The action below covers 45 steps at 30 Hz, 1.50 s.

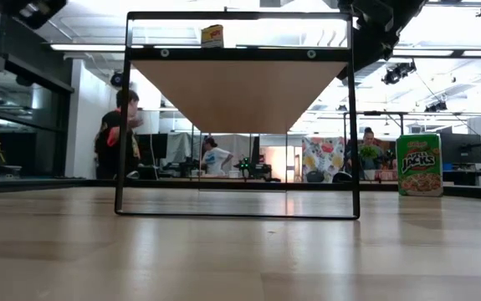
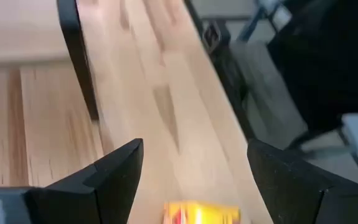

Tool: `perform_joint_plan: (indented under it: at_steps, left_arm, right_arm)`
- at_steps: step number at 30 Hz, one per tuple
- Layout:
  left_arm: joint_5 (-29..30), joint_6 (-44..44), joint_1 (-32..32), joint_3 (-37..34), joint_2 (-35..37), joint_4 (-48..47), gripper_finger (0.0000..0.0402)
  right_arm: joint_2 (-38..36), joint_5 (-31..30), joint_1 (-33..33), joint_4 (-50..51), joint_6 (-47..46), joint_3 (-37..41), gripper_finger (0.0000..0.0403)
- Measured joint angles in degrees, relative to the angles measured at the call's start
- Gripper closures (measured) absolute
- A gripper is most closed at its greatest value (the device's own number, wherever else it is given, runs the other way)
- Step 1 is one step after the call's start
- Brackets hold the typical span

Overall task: Stack cereal on shelf
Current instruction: Put the yellow cereal box on the shelf

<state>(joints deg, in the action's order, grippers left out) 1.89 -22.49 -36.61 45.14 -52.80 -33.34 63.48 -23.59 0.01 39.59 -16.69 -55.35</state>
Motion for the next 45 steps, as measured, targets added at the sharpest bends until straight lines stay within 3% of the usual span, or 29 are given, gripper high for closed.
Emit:
perform_joint_plan:
  at_steps: [9,20,27,33,45]
  left_arm:
    - [6.7,-7.5,-9.4,-0.3,-2.5,-3.4,0.0121]
    - [20.6,-12.9,-23.5,-0.3,-7.1,-3.6,0.0122]
    - [24.4,-13.8,-26.3,-0.3,-10.5,-5.8,0.0122]
    - [24.6,-16.5,-26.5,-0.3,-12.6,-11.4,0.0122]
    - [24.3,-20.4,-26.3,-0.3,-17.2,-11.3,0.0122]
  right_arm:
    - [0.0,0.2,0.0,0.0,-1.4,0.0,0.0402]
    - [0.0,0.1,0.0,0.0,-1.5,0.0,0.0402]
    - [0.0,0.1,0.0,0.0,-4.0,0.0,0.0402]
    - [0.0,0.1,0.0,0.0,-4.1,0.0,0.0402]
    - [0.0,0.1,0.0,0.0,-3.9,0.0,0.0402]
